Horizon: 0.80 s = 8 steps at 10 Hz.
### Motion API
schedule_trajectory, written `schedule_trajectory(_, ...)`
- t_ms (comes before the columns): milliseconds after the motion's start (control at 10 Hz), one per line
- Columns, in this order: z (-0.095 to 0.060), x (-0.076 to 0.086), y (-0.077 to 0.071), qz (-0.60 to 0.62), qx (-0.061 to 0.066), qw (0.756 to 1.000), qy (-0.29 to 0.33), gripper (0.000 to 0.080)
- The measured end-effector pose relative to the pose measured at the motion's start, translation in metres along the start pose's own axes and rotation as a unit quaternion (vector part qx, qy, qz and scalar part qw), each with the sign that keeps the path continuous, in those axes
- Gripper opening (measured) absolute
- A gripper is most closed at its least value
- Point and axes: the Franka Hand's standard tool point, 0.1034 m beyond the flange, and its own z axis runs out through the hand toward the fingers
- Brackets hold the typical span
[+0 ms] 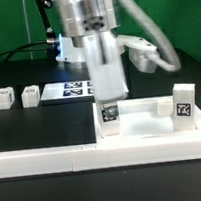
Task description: Assemble square table
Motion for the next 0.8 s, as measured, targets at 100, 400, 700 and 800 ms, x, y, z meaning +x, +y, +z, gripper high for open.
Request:
schedule_trajectory(100,0.0005,-0.002,-0.0002,0.015,0.001,1.0,0.001,0.0293)
schedule_trajectory(400,0.0002,-0.0015,-0.0001,-0.034,0.0,0.999,0.003,0.0516)
schedule_trajectory(700,-0.002,-0.0023,-0.0013,-0.243,0.01,0.97,0.011,0.0624)
schedule_trajectory(800,-0.002,-0.001,-0.0014,-0.284,0.009,0.959,0.013,0.0646)
